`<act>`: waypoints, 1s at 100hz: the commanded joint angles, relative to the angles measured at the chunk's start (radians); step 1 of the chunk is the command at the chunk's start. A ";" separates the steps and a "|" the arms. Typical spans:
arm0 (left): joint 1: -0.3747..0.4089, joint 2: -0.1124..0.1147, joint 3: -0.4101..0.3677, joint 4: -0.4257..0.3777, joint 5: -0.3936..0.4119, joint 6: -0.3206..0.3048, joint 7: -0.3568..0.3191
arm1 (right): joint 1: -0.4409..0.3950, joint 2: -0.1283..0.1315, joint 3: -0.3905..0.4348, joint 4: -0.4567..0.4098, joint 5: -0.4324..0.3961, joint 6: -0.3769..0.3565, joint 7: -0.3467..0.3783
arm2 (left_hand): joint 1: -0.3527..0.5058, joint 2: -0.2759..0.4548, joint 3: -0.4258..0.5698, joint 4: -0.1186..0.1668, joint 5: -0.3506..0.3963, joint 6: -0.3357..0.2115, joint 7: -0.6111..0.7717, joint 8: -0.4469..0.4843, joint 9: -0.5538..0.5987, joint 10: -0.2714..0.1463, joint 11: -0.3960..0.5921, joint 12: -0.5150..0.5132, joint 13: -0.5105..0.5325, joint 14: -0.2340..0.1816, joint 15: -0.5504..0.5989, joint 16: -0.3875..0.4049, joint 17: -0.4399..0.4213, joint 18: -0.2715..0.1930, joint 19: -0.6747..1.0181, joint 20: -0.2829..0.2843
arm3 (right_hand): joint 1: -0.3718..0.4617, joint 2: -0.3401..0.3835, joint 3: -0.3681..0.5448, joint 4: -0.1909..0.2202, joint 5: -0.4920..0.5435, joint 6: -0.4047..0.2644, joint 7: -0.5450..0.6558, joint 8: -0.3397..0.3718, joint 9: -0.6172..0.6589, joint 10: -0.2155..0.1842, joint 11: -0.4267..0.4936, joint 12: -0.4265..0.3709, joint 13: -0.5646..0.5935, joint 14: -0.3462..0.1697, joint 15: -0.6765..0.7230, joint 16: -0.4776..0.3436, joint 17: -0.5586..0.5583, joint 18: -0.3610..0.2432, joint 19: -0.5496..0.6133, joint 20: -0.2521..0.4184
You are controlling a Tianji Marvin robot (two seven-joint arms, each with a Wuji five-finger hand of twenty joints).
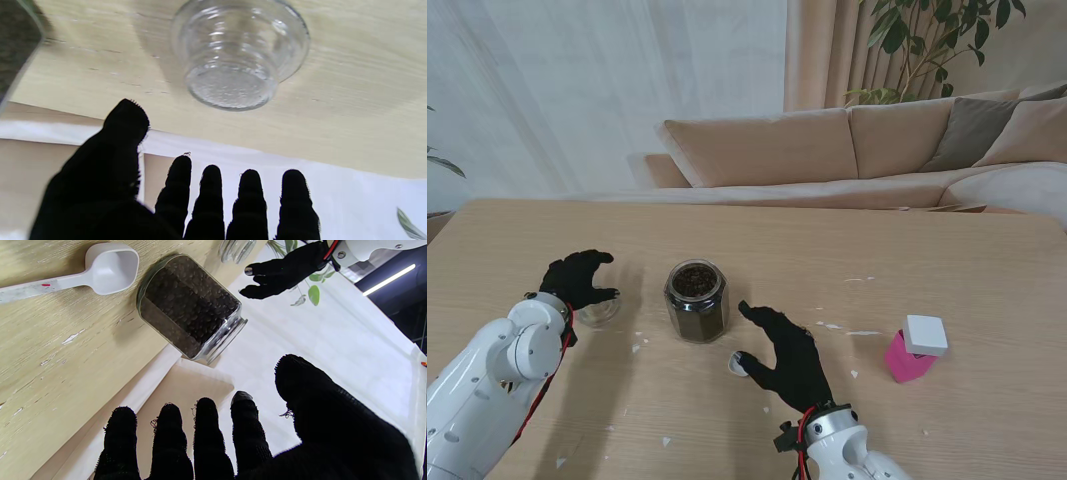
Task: Portion coffee beans from the glass jar into the coffee jar
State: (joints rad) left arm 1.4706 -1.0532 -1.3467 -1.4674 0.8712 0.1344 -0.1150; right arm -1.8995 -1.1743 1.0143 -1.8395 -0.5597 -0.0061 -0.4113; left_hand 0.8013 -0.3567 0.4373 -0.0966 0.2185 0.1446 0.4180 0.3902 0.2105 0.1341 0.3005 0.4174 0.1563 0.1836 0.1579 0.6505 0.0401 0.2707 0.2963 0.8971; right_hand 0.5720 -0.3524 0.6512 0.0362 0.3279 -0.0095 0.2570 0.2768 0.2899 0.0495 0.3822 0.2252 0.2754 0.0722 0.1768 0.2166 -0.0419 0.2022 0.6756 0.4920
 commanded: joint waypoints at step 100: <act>-0.007 0.007 0.082 0.088 0.090 0.069 -0.010 | -0.013 -0.004 0.001 -0.007 0.012 -0.017 0.023 | -0.004 -0.063 0.143 0.025 -0.072 0.022 0.152 0.135 -0.010 -0.024 0.168 0.162 0.109 0.061 0.518 0.241 0.051 0.002 0.826 0.008 | 0.026 0.018 -0.019 0.024 -0.021 0.005 0.022 -0.015 -0.043 -0.032 -0.019 -0.008 -0.034 -0.021 -0.015 0.017 0.021 0.005 -0.002 0.073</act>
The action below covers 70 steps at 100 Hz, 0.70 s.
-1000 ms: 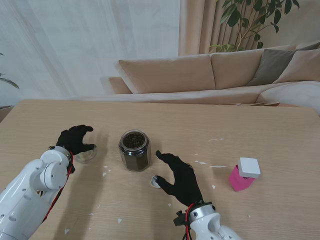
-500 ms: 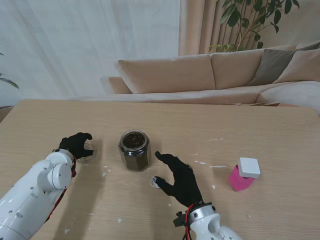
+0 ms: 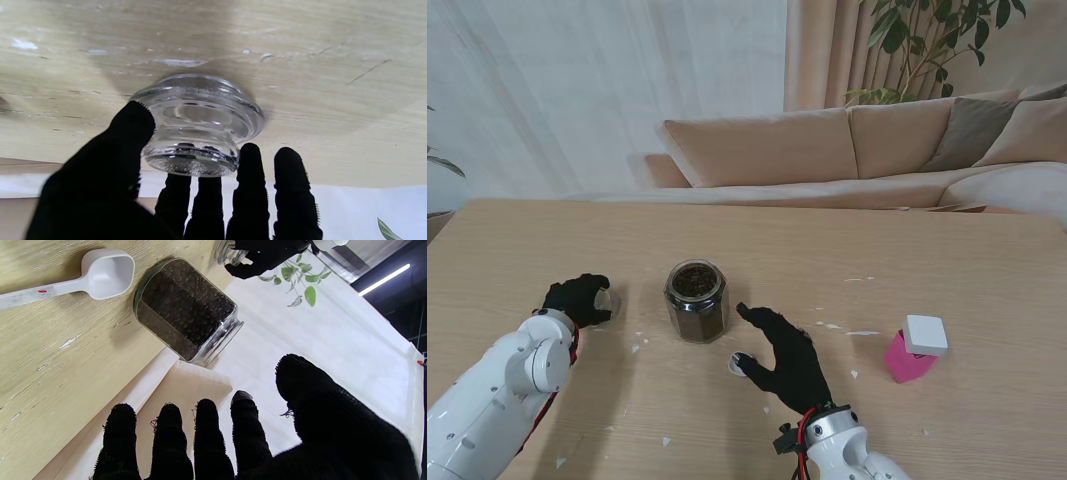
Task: Portion coffee beans from the glass jar into the coffee jar
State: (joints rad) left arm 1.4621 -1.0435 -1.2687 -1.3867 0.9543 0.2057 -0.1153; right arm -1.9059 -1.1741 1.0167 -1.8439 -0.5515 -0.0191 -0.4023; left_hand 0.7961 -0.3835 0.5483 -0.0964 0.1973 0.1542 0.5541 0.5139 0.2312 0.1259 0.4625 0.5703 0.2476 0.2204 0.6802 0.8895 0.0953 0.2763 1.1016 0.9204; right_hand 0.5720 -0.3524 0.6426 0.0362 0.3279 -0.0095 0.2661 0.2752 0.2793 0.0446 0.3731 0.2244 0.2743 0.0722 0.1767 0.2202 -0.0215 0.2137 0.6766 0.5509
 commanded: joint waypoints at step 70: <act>0.019 -0.015 -0.009 0.002 -0.040 -0.029 0.053 | -0.001 -0.006 -0.002 0.001 0.025 -0.008 0.023 | 0.331 0.015 0.068 0.020 0.139 0.067 0.127 0.014 0.156 0.079 0.133 0.036 0.227 0.060 0.055 0.042 0.243 -0.004 0.107 -0.101 | 0.026 0.022 -0.006 0.025 -0.022 0.011 0.019 -0.010 -0.033 -0.027 -0.003 -0.005 -0.034 -0.023 -0.014 0.014 0.006 -0.006 0.001 0.037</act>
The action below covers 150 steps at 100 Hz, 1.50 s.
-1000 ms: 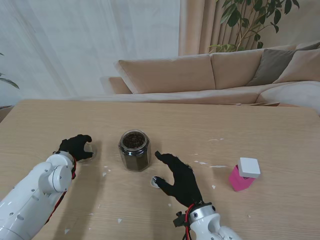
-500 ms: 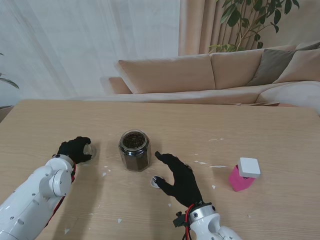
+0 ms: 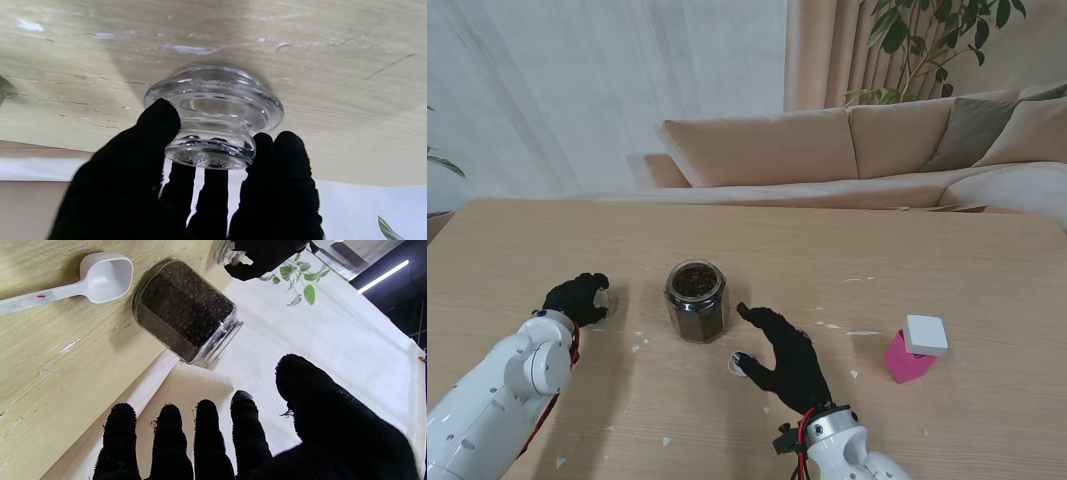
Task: Portion coffee beans from the glass jar into the coffee jar
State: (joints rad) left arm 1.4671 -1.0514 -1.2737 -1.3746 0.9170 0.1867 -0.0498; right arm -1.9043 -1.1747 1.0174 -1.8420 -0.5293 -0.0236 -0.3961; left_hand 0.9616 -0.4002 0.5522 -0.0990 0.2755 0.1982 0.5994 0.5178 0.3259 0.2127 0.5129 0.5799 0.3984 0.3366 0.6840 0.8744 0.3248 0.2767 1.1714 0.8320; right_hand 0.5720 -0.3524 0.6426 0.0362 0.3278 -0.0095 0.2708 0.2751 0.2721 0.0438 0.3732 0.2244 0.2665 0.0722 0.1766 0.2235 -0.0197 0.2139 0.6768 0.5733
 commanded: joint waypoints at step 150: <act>0.002 0.002 -0.074 -0.415 -0.073 -0.093 -0.241 | -0.002 -0.005 -0.005 -0.001 0.026 -0.013 0.030 | 0.196 -0.016 0.110 0.003 0.119 0.046 0.097 0.017 0.122 0.019 0.069 0.134 0.138 -0.045 0.033 0.153 0.045 0.001 0.063 -0.006 | 0.027 0.021 -0.008 0.022 -0.021 0.021 0.011 -0.011 -0.032 -0.025 -0.003 -0.005 -0.032 -0.025 -0.016 0.010 0.003 -0.009 -0.008 0.031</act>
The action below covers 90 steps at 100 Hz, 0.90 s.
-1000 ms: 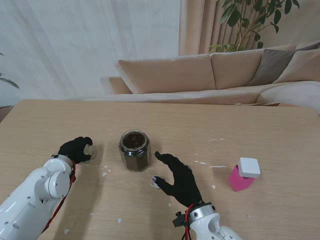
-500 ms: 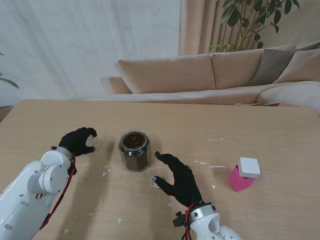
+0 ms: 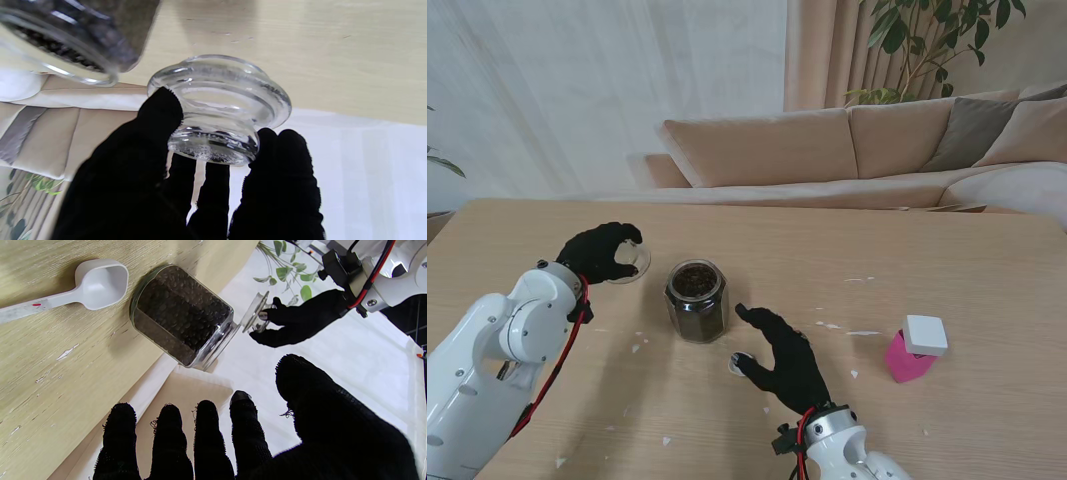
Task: Portion coffee beans from the glass jar into the coffee jar
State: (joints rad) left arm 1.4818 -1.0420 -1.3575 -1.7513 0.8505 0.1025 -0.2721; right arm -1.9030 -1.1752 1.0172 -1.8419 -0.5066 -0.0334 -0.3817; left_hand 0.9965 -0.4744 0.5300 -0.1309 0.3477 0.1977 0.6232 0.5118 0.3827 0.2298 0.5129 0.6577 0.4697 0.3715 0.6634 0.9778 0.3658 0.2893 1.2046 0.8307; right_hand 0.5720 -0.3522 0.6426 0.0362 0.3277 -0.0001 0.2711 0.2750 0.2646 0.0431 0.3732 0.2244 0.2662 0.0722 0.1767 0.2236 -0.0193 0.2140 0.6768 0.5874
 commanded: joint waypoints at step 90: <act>-0.115 -0.001 0.227 -0.100 -0.054 0.058 -0.111 | -0.003 -0.004 -0.006 -0.003 0.011 -0.003 0.024 | 0.160 0.055 0.136 0.034 0.051 0.051 0.066 0.022 0.066 0.001 0.064 0.056 0.071 -0.082 0.045 0.063 0.008 -0.011 0.032 -0.001 | 0.028 0.020 -0.009 0.021 -0.022 0.015 0.009 -0.011 -0.029 -0.026 -0.004 -0.006 -0.033 -0.026 -0.017 0.010 0.003 -0.010 -0.012 0.022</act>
State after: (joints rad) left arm 1.3740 -1.0335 -1.1405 -1.8415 0.7930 0.1572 -0.3652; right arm -1.8980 -1.1752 1.0131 -1.8392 -0.4985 -0.0342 -0.3728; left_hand 0.9965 -0.4761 0.5300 -0.1310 0.3575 0.1977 0.6233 0.5117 0.3910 0.2306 0.5105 0.6584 0.4750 0.3756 0.6550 0.9913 0.3720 0.2982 1.2049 0.8307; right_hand 0.5720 -0.3521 0.6425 0.0362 0.3277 0.0000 0.2711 0.2750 0.2646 0.0430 0.3732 0.2244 0.2661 0.0722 0.1766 0.2237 -0.0193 0.2140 0.6766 0.5972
